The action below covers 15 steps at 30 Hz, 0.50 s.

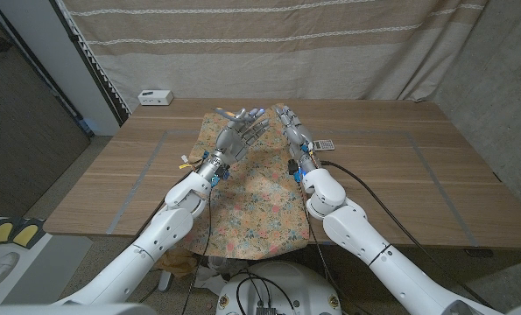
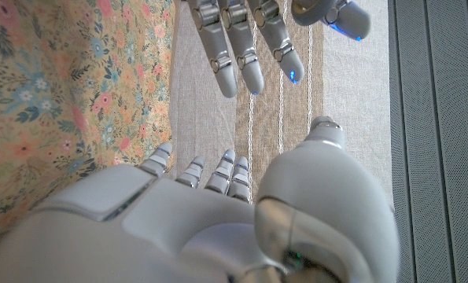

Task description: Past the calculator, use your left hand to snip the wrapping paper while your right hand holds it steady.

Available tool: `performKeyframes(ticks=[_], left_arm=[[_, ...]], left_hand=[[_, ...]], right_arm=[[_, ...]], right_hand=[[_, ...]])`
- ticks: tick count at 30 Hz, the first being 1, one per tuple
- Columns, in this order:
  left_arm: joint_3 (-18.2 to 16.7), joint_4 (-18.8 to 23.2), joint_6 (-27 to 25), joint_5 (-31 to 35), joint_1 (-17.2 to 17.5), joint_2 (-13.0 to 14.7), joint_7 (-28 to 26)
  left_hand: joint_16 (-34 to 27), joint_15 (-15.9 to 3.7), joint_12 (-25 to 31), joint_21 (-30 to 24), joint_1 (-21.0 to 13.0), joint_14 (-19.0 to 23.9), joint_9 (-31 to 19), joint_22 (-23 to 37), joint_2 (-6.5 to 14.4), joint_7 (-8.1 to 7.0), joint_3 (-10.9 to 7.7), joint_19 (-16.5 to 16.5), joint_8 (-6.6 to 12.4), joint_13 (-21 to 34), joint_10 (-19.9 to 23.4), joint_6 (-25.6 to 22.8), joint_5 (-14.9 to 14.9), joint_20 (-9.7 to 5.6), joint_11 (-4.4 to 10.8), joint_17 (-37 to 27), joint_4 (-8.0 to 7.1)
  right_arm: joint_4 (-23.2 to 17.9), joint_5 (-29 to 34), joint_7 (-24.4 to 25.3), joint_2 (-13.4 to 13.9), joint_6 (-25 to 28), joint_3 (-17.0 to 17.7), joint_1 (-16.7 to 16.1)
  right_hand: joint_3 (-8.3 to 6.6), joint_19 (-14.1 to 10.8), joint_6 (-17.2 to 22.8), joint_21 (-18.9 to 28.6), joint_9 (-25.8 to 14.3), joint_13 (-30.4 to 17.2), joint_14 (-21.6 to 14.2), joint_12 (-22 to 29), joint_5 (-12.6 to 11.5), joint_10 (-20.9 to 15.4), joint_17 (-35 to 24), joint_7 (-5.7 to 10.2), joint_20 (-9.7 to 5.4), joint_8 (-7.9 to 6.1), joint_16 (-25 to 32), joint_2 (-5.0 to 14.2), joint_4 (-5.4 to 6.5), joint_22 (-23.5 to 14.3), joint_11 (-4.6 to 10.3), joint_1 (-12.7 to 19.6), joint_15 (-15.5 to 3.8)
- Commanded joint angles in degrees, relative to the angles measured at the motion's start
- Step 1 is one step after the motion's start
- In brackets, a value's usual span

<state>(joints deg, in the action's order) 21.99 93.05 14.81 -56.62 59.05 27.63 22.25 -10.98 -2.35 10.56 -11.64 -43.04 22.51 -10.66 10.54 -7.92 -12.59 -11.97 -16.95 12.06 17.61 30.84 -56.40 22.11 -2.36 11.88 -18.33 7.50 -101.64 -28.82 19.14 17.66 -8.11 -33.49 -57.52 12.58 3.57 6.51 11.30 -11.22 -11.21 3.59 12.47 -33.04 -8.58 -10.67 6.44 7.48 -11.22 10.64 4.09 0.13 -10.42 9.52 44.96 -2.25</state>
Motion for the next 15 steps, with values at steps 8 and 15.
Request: performKeyframes(ticks=[8, 15], left_arm=[[0.3, 0.3, 0.5, 0.9, 0.3, 0.0, -1.4], [0.4, 0.3, 0.6, 0.9, 0.5, -0.1, -1.7]], left_hand=[[-2.2, -10.17, 4.2, -0.3, -3.7, 2.4, -0.1, 0.2, 3.3, 3.0, -0.81, 0.3, -0.13, 0.4, 9.1, -1.6, -0.2, -4.64, 0.59, -0.2, 0.13], [-2.7, -10.16, 5.9, -0.3, -4.4, 3.2, -0.2, 0.2, 3.3, 0.35, -0.58, 0.3, -0.36, 1.7, 13.1, -0.5, -0.9, -4.66, 0.61, -0.7, 0.08]], right_arm=[[-0.1, 0.4, 0.3, -0.1, -0.7, 0.1, -0.3], [-0.5, 0.5, 0.6, -0.1, -0.7, 0.3, -0.6]], right_hand=[[0.36, 0.1, -0.3, 0.2, -0.1, 0.0, -0.1, -0.2, 0.1, 0.5, 0.0, 0.21, 0.5, -0.08, 0.4, 0.55, -0.07, -0.1, 0.38, -0.1, -2.11], [0.39, 0.1, -0.3, 0.2, -0.1, 0.0, -0.1, -0.2, 0.1, 0.6, 0.0, 0.2, 0.51, -0.11, 0.4, 0.56, -0.09, -0.1, 0.4, -0.1, -2.14]])
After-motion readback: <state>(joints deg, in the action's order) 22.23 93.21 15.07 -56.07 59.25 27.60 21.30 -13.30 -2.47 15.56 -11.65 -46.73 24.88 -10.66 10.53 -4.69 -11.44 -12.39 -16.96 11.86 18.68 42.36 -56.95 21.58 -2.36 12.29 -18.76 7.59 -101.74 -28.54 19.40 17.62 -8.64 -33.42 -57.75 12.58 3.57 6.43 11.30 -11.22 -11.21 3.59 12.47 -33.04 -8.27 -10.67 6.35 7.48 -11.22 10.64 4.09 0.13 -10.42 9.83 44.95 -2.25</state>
